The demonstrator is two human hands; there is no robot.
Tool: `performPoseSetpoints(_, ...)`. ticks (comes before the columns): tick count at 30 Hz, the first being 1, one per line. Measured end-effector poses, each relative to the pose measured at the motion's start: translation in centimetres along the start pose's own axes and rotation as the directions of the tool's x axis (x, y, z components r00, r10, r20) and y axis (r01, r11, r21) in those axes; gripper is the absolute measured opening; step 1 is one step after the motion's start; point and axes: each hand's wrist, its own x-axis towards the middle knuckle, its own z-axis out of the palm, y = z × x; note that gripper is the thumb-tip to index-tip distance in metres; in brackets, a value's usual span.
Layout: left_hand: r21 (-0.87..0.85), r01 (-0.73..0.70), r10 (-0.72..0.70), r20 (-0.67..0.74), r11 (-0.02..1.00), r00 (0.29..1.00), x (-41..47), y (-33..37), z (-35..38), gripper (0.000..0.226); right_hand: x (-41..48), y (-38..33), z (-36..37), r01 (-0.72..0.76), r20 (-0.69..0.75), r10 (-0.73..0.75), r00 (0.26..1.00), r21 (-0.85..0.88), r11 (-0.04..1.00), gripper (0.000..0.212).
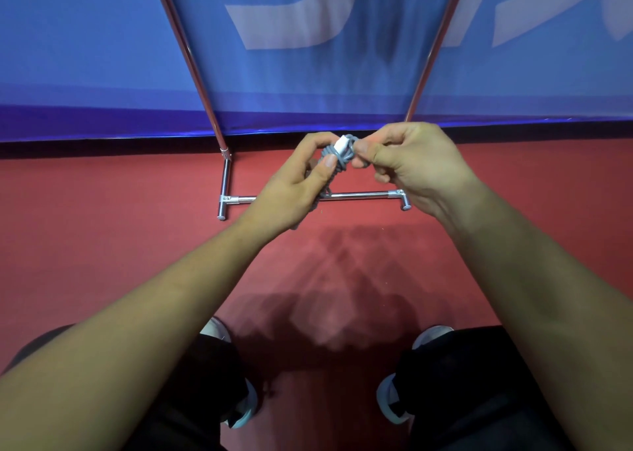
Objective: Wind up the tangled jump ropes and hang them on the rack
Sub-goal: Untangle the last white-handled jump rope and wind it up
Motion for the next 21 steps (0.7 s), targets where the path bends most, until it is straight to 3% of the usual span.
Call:
performPoseSetpoints(3, -0.007, -0.02, 0.02, 0.024, 1.0, 1.0, 0.0, 0.1, 0.0, 0.02, -0.1, 0.1, 0.2, -0.017, 0.007, 0.017, 1.0, 0.049, 0.999, 0.01)
performPoseSetpoints(6, -0.01, -0.015, 0.015, 0.045, 1.0, 0.999, 0.0, 0.2, -0.1, 0.02, -0.1, 0.1, 0.4, -0.065, 0.055, 0.058, 0.997, 0.128, 0.99, 0.019)
performPoseSetpoints(9, -0.002, -0.024, 0.024, 0.066, 1.0, 0.998, 0.0, 0.1, -0.3, 0.018, -0.2, 0.2, 0.2, -0.036, 0.069, 0.033, 0.997, 0.048, 0.998, 0.013)
performPoseSetpoints(17, 0.046, -0.053, 0.054, -0.008, 0.998, 0.999, 0.3, -0.6, 0.4, 0.016, -0.5, 0.4, 1.7, 0.188, -0.172, -0.226, 0.959, -0.214, 0.959, 0.008)
performPoseSetpoints(21, 0.108, -0.121, 0.127, -0.048, 0.987, 0.991, 0.5, -0.1, 0.1, 0.021, -0.1, 0.9, 2.5, 0.206, -0.217, -0.238, 0.947, -0.157, 0.966, 0.009)
